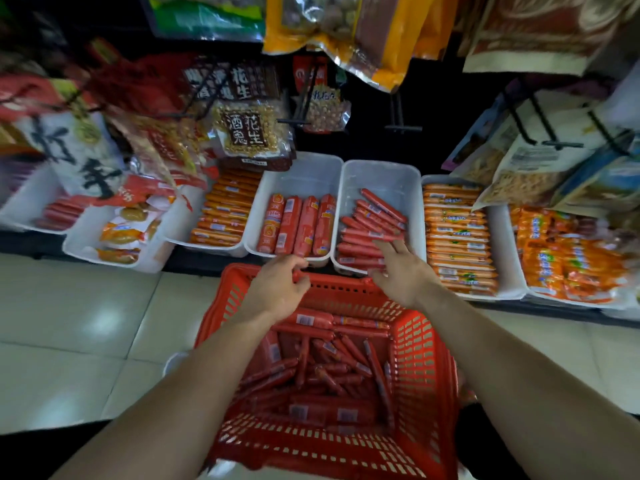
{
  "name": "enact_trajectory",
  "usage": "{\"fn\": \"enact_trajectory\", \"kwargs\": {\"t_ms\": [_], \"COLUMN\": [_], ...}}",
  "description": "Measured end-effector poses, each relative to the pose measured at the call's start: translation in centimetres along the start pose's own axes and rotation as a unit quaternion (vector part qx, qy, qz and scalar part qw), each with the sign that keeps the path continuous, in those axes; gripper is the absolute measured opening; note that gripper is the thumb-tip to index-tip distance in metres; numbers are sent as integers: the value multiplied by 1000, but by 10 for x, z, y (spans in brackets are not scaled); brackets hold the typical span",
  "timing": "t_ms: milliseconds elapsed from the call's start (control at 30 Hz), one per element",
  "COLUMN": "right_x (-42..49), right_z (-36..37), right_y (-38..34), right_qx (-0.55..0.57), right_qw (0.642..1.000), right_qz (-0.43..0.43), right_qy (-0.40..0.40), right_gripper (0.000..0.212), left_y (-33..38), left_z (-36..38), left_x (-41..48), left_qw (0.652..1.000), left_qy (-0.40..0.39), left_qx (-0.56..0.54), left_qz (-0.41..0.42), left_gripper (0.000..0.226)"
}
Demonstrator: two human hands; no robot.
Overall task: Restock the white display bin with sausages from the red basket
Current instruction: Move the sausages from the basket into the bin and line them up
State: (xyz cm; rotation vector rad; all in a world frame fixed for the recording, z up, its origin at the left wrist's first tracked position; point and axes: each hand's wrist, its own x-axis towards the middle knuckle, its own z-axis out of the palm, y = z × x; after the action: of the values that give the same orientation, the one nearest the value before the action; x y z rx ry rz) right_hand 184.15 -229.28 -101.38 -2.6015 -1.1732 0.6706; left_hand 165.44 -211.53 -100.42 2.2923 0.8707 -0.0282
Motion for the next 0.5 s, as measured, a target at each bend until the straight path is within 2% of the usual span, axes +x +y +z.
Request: {"fn": "enact_trajectory", "kwargs": {"t_ms": [100, 167, 267, 400, 500], "right_x": [-42, -62, -76, -73, -64], "right_z": [14, 34, 72, 126, 159], "right_y": [-12, -14, -9, 10, 12], "right_qx": [12, 17, -15, -27, -44], "right_qw": [999, 999, 999, 983, 972], "right_qz": [-17, -20, 3, 60, 60], "right_qy": [30, 21, -49, -173, -224], "right_gripper": [58, 53, 54, 63, 67], "left_y": [-18, -32, -57, -96, -125], "left_z": [9, 17, 33, 60, 77], "left_x": [-42, -64, -88, -100, -99], "left_qw": [999, 997, 991, 975, 970], "left_qy": [-18, -43, -92, -169, -184], "left_qx": [27, 42, 64, 112, 119], "left_qz": [-27, -53, -73, -86, -102], "left_gripper": [32, 34, 46, 77, 95]}}
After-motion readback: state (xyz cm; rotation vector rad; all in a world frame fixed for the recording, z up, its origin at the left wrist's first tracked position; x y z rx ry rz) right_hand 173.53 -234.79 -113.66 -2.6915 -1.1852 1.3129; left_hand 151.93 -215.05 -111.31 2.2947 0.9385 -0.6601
